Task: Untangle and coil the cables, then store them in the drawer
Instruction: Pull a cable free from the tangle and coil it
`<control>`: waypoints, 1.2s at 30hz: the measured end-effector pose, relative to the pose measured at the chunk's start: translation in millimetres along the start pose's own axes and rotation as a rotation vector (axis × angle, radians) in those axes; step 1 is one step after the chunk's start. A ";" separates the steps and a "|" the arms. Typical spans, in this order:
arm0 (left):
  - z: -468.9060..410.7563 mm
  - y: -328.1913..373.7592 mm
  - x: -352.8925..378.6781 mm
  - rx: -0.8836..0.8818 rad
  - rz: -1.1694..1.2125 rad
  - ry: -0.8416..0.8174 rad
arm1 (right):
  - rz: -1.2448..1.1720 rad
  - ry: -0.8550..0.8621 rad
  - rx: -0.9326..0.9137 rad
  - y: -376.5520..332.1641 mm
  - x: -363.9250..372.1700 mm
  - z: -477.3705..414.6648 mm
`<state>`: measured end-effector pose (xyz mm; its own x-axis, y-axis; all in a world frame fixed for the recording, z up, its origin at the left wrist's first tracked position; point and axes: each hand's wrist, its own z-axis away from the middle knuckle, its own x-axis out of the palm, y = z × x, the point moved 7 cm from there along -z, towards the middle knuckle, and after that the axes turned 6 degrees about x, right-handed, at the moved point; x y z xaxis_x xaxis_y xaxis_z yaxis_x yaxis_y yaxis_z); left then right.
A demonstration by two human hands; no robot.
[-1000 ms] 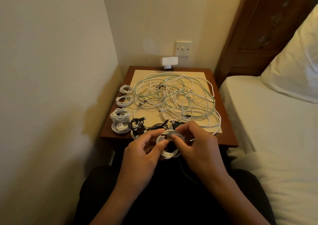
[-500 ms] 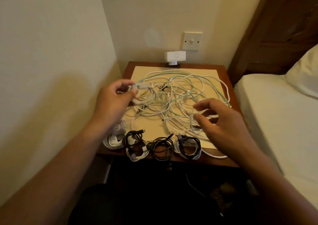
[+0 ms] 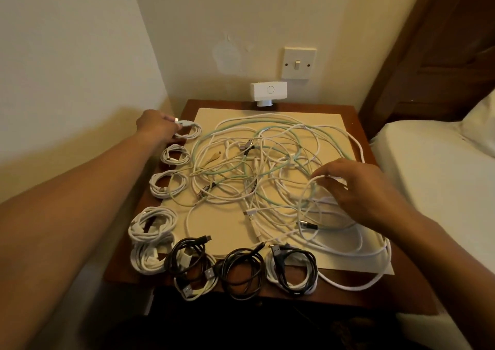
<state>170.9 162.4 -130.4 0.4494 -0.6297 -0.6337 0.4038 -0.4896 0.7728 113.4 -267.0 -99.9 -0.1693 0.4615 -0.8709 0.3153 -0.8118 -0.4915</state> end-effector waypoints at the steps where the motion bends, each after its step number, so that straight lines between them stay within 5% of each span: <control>1: -2.8 -0.5 0.5 0.024 -0.076 -0.014 | -0.003 0.006 -0.009 1.2 -2.4 -2.6; 10: 17.7 30.0 -5.2 0.248 -0.471 -0.104 | -0.123 0.123 -0.030 -12.1 -73.0 -6.0; 16: 110.6 140.8 -12.8 0.586 -0.156 -0.147 | -0.215 0.245 -0.164 -53.0 -157.7 6.8; 21: 219.2 248.3 -37.3 0.777 0.300 -0.386 | -0.234 0.360 -0.311 -110.3 -225.4 23.9; 27: 294.0 310.5 -58.8 0.956 0.209 -0.412 | -0.243 0.652 -0.450 -177.3 -309.4 76.7; 36: 316.4 334.3 -171.7 0.769 0.680 -0.639 | -0.019 0.674 -0.352 -136.8 -369.5 134.3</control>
<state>-23.4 -84.0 247.6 -0.1767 -0.9762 -0.1261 -0.4394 -0.0364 0.8976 7.4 -374.5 288.0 0.3938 0.6842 -0.6138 0.6161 -0.6920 -0.3761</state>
